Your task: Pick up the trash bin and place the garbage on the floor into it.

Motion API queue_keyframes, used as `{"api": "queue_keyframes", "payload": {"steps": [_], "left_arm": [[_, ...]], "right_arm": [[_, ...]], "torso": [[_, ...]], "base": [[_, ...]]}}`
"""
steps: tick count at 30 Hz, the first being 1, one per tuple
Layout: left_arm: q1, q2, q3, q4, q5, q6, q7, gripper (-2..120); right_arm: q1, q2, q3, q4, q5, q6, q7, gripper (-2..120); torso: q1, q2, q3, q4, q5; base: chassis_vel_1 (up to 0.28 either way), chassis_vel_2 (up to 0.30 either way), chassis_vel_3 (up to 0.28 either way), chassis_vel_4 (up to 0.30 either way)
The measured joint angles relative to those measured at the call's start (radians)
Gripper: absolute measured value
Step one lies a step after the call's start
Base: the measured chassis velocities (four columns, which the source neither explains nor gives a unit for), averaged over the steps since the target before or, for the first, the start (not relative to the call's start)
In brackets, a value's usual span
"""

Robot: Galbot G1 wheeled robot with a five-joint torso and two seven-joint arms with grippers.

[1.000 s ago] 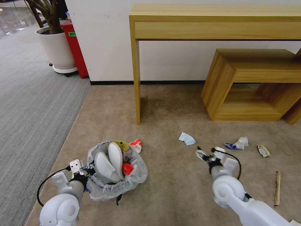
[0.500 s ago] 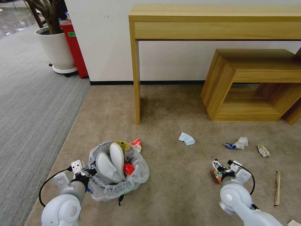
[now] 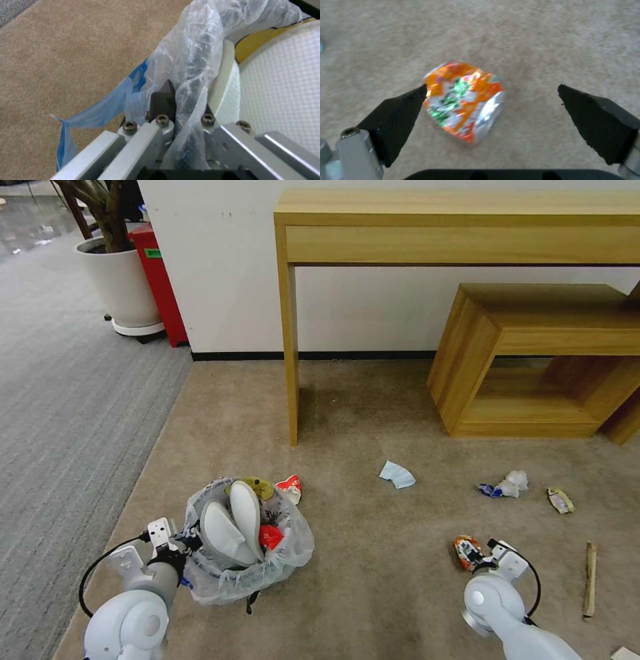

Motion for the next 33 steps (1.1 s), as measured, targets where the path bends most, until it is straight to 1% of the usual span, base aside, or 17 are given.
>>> {"api": "queue_keyframes", "payload": {"steps": [9, 17, 20, 21, 22, 24, 25, 26, 29, 30, 33], "left_arm": [[0.007, 0.004, -0.004, -0.002, -0.003, 0.000, -0.001, 1], [0.009, 0.007, -0.007, -0.012, -0.007, 0.000, -0.002, 1], [0.009, 0.005, -0.007, -0.013, -0.007, 0.000, -0.003, 1], [0.009, 0.005, -0.006, -0.013, -0.007, 0.000, -0.003, 1], [0.009, 0.005, -0.006, -0.013, -0.007, 0.000, -0.003, 1], [0.009, 0.003, -0.005, -0.013, -0.007, 0.000, -0.003, 1], [0.010, 0.003, -0.004, -0.013, -0.006, 0.000, -0.003, 1], [0.010, 0.003, -0.004, -0.013, -0.006, 0.000, -0.003, 1], [0.013, 0.002, -0.002, -0.017, -0.006, 0.000, -0.003, 1], [0.013, 0.002, -0.002, -0.017, -0.006, 0.000, -0.003, 1], [0.019, -0.001, 0.000, -0.025, -0.005, 0.000, -0.003, 1]], "right_arm": [[0.047, 0.018, -0.011, -0.083, -0.005, 0.007, -0.010, 100], [0.057, 0.024, -0.020, -0.111, -0.013, 0.003, -0.012, 98], [0.056, 0.024, -0.020, -0.123, -0.016, 0.003, -0.011, 86], [0.057, 0.024, -0.020, -0.127, -0.016, 0.003, -0.011, 82], [0.057, 0.024, -0.020, -0.127, -0.016, 0.003, -0.011, 82], [0.057, 0.024, -0.020, -0.141, -0.023, 0.004, -0.014, 71], [0.058, 0.025, -0.020, -0.144, -0.026, 0.004, -0.014, 68], [0.058, 0.025, -0.020, -0.144, -0.026, 0.004, -0.014, 68], [0.061, 0.031, -0.024, -0.166, -0.046, 0.009, -0.023, 52], [0.061, 0.031, -0.024, -0.166, -0.046, 0.009, -0.023, 52], [0.065, 0.039, -0.034, -0.182, -0.066, 0.013, -0.033, 39]], "torso": [[0.000, 0.000, 0.000, 0.0002, 0.0001], [0.000, 0.000, 0.000, 0.0002, 0.0001], [0.000, 0.000, 0.000, 0.0000, 0.0001], [0.000, 0.000, 0.000, 0.0000, 0.0001], [0.000, 0.000, 0.000, 0.0000, 0.0001], [0.000, 0.000, 0.000, 0.0001, 0.0000], [0.000, 0.000, 0.000, 0.0000, 0.0000], [0.000, 0.000, 0.000, 0.0000, 0.0000], [0.000, 0.000, 0.000, 0.0001, 0.0001], [0.000, 0.000, 0.000, 0.0001, 0.0001], [0.000, 0.000, 0.000, 0.0000, 0.0000]], "base": [[0.000, 0.000, 0.000, 0.000], [0.000, 0.000, 0.000, 0.000], [0.000, 0.000, 0.000, 0.000], [0.000, 0.000, 0.000, 0.000], [0.000, 0.000, 0.000, 0.000], [0.000, 0.000, 0.000, 0.000], [0.000, 0.000, 0.000, 0.000], [0.000, 0.000, 0.000, 0.000], [0.000, 0.000, 0.000, 0.000], [0.000, 0.000, 0.000, 0.000], [0.000, 0.000, 0.000, 0.000]]}}
